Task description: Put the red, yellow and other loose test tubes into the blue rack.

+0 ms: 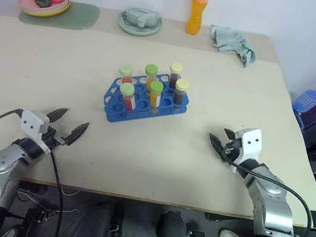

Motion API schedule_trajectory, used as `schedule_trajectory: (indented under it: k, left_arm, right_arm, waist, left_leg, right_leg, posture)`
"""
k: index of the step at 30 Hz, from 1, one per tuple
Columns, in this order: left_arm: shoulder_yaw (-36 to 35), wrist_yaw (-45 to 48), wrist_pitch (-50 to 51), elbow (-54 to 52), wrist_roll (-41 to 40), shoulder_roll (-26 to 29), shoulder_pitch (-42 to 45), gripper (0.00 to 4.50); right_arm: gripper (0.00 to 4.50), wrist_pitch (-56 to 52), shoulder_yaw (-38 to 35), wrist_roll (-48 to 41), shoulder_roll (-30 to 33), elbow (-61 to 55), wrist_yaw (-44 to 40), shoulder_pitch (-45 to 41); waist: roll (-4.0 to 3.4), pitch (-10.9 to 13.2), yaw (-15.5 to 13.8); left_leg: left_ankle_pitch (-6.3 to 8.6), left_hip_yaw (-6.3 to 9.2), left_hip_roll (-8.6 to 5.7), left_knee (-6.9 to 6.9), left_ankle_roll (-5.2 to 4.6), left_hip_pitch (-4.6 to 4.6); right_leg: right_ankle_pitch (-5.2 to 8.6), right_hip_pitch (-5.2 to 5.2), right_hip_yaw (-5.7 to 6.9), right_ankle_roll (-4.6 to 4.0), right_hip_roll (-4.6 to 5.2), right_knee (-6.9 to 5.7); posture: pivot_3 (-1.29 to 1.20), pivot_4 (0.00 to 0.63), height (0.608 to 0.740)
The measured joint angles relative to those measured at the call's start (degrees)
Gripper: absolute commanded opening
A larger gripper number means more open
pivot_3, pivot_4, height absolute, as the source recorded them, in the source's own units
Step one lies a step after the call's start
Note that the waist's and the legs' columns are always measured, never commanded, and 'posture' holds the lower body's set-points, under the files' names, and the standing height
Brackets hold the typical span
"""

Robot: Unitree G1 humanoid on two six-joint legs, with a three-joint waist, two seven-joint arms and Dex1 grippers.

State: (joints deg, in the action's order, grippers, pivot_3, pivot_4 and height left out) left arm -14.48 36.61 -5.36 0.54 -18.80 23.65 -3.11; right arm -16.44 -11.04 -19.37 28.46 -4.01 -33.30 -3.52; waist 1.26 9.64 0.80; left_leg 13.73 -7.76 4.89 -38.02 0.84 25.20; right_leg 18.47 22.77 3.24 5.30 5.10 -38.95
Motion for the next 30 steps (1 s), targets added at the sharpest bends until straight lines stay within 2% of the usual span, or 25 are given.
schedule_trajectory:
  k: [6, 16, 30]
  left_arm:
    - [0.42, -1.04, 1.86, -3.25, 0.29, 0.27, 0.31, 4.49]
    - [-3.38, 0.49, 9.51, -10.93, -4.08, 6.71, -4.52, 4.49]
    - [-4.69, -0.83, 16.13, -18.02, -7.56, 6.85, -6.57, 4.49]
  right_arm:
    - [2.74, -0.26, 0.00, -0.07, -0.02, -0.31, 0.05, -0.25]
    - [2.74, 3.04, -0.70, -2.46, 1.69, -4.66, -5.73, 1.57]
    - [2.74, 10.50, -1.59, -1.62, 2.81, -4.60, -7.45, 4.87]
  waist:
    - [-0.04, -0.02, 0.13]
    - [-0.04, -0.02, 0.10]
    - [-0.05, -0.02, 0.17]
  left_leg:
    - [0.00, -0.03, 0.00, 0.00, 0.00, -0.01]
    - [0.01, 0.05, 0.00, 0.01, -0.01, -0.01]
    - [0.00, 0.05, 0.00, 0.01, 0.00, -0.04]
  right_leg:
    - [0.00, 0.00, 0.00, 0.00, -0.01, 0.00]
    - [0.00, 0.00, -0.01, 0.00, 0.02, 0.01]
    - [0.00, 0.00, -0.02, 0.00, 0.01, 0.00]
  posture:
    - [0.00, 0.150, 0.740]
    - [0.00, 0.150, 0.740]
    - [0.00, 0.150, 0.740]
